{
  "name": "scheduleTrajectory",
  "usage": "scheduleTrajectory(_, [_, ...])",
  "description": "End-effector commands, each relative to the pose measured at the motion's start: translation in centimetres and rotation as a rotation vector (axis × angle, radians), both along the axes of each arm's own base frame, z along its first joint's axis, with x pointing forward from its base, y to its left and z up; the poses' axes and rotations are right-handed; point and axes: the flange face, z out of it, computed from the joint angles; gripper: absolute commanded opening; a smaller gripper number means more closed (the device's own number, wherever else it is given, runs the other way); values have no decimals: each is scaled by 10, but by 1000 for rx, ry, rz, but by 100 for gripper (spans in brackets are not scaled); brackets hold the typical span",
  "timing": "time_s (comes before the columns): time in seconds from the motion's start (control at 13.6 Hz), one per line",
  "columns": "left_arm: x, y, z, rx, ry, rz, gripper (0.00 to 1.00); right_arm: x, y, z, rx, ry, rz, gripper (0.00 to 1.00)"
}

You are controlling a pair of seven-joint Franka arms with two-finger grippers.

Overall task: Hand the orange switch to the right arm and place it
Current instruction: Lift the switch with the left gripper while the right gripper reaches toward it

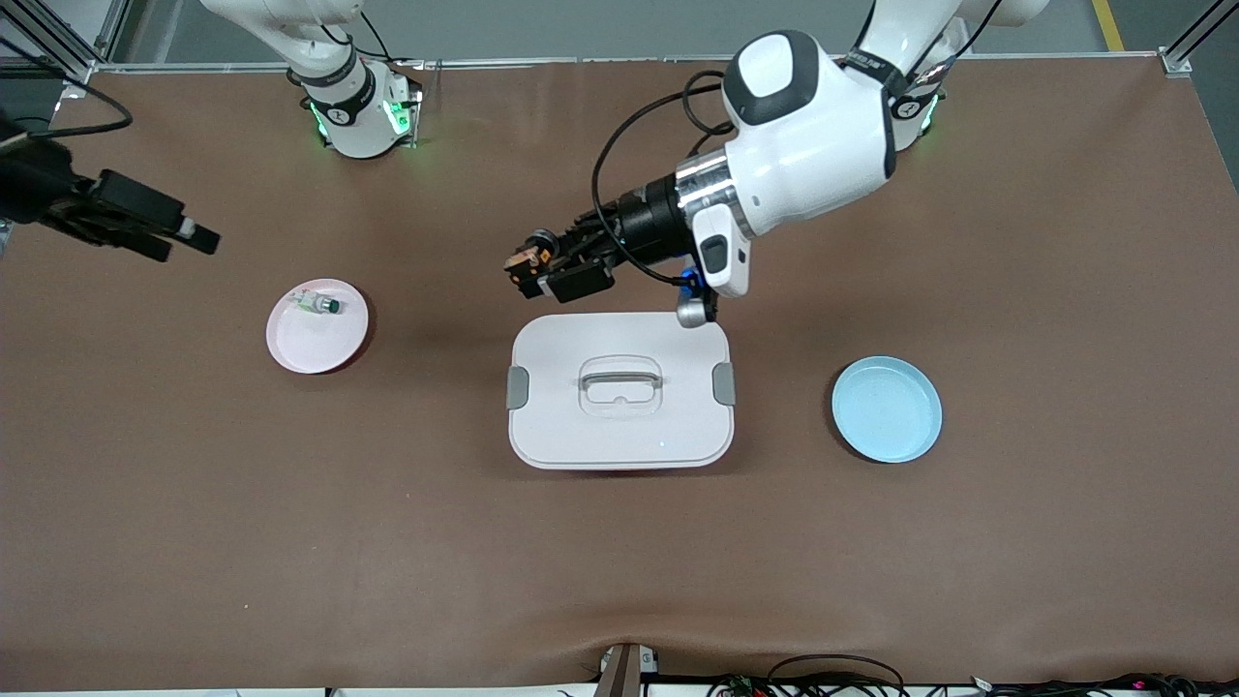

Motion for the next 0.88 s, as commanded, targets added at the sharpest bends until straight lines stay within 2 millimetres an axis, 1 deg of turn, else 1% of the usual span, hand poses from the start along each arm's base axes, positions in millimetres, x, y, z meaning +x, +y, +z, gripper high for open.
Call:
scheduleTrajectory(0.0, [-2,-26,1,-59,125,31,31,-33,35,-3,58,-90,-44,100])
scheduleTrajectory(0.15, [-13,-41,-7,-50,175,20,31,-46,70,-7,75,-135,-95,100])
scheduleTrajectory(0.22, [-17,-46,-9,-46,195,18,31,-51,90,-7,88,-128,-115,100])
scheduleTrajectory(0.29, [-19,-48,-12,-37,200,15,31,-55,105,-5,98,-109,-132,100])
scheduleTrajectory(0.37, [-21,-54,-20,-20,208,8,31,-59,118,-5,95,-105,-111,100])
scheduleTrajectory(0.52, [-22,-64,-43,45,247,14,31,-64,135,-6,89,-101,-93,100])
scheduleTrajectory(0.66, [-25,-69,-52,77,257,11,31,-66,143,-6,98,-85,-133,100])
scheduleTrajectory(0.74, [-29,-73,-54,79,257,4,31,-71,158,-8,94,-83,-125,100])
scheduleTrajectory(0.81, [-31,-75,-54,81,257,1,31,-73,165,-14,93,-75,-140,100])
